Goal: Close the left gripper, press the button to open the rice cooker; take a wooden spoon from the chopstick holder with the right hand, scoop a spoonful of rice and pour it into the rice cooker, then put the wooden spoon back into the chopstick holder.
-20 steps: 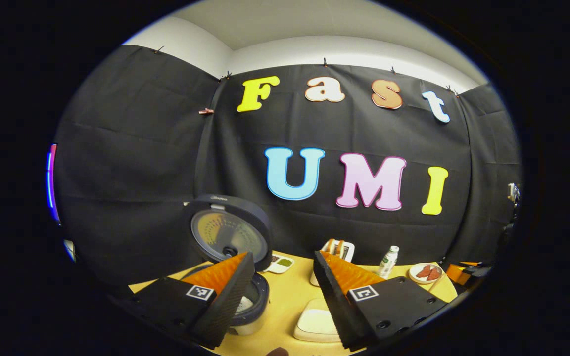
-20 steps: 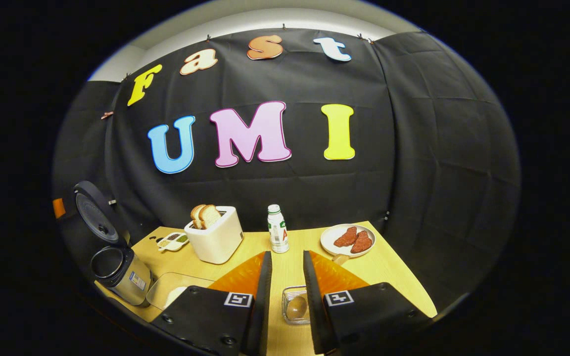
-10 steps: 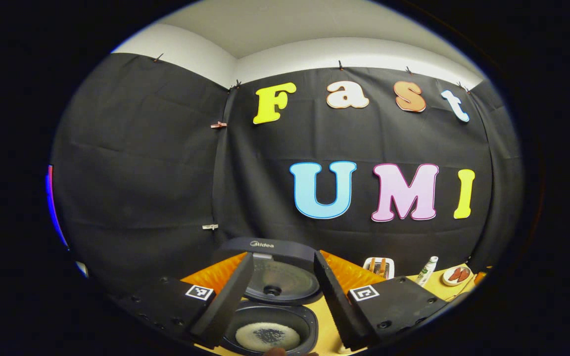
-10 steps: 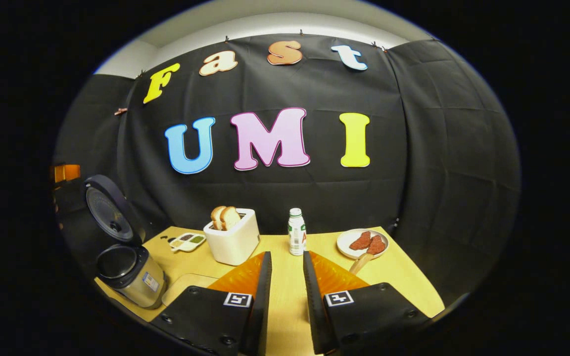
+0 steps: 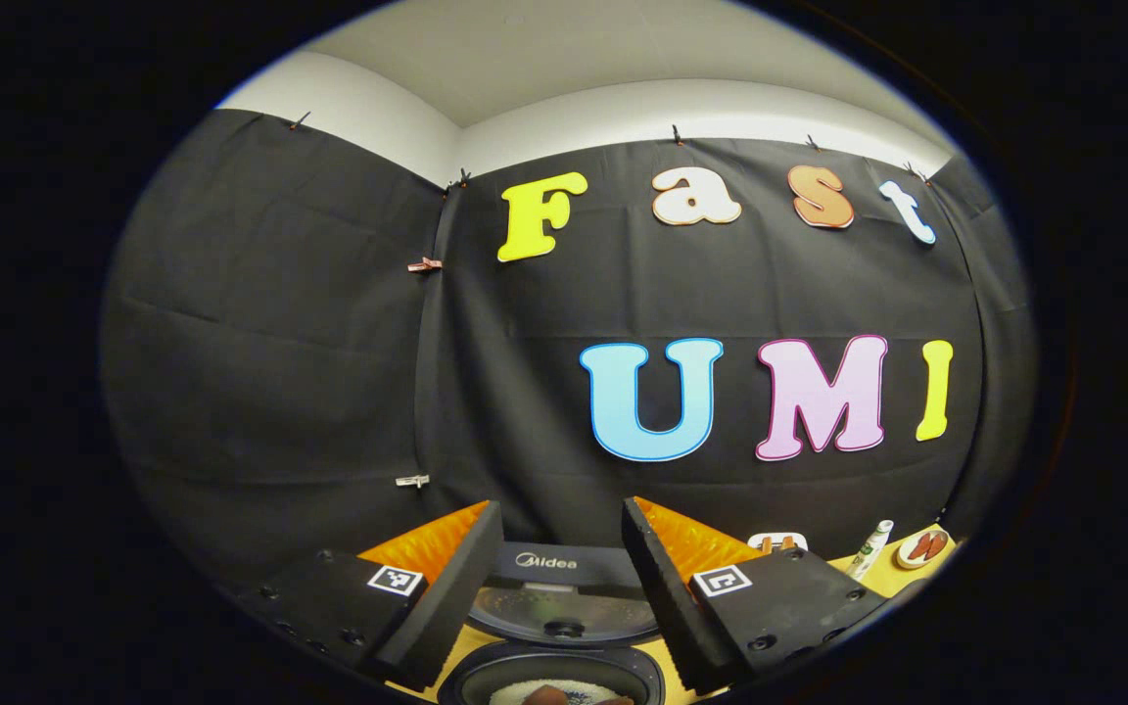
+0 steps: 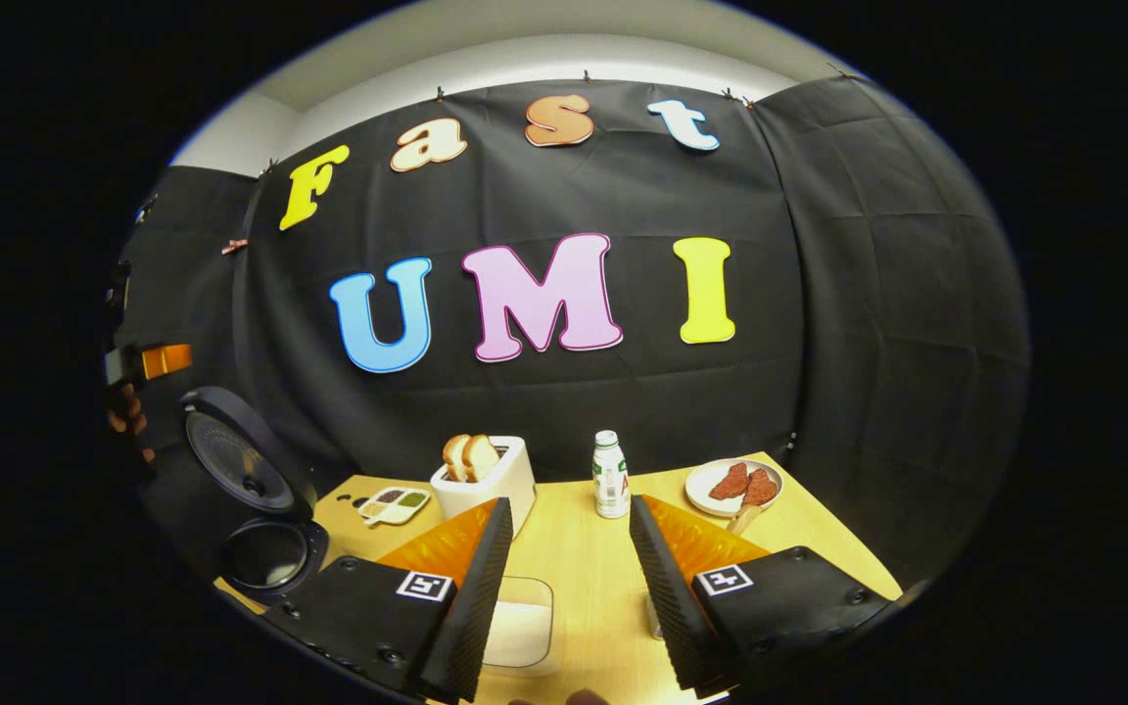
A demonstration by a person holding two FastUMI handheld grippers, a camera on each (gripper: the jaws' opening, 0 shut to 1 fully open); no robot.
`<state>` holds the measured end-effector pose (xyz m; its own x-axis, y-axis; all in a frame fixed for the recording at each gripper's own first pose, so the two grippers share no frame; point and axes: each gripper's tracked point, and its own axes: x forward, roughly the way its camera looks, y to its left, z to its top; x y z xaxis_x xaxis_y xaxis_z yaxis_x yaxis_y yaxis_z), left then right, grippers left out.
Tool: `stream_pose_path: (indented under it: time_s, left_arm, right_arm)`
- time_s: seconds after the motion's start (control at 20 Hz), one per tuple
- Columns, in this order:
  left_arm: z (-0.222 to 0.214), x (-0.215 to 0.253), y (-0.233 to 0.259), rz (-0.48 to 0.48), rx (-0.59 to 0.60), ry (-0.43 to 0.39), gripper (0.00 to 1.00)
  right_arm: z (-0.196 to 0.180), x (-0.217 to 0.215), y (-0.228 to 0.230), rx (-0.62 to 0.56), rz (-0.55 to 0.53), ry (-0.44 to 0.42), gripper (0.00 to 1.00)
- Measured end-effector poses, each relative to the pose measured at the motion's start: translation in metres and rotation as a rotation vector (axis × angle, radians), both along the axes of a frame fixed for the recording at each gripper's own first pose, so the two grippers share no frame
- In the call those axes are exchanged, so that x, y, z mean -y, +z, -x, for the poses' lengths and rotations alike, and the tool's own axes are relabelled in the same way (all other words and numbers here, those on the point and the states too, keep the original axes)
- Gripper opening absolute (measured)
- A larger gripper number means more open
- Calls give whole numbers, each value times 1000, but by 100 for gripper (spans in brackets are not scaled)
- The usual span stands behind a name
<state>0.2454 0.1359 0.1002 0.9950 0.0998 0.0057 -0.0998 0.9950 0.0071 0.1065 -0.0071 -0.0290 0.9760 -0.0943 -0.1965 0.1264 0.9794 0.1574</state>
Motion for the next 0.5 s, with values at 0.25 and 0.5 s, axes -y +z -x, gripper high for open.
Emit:
stream_pose_path:
  time_s: [0.25, 0.5]
  left_arm:
    - [-27, -3, -4, 3, -19, -33, 85]
    - [-46, -3, -7, -8, -39, -57, 85]
  right_arm:
    - [9, -14, -6, -47, -47, 3, 75]
    - [21, -37, -6, -96, -196, 35, 75]
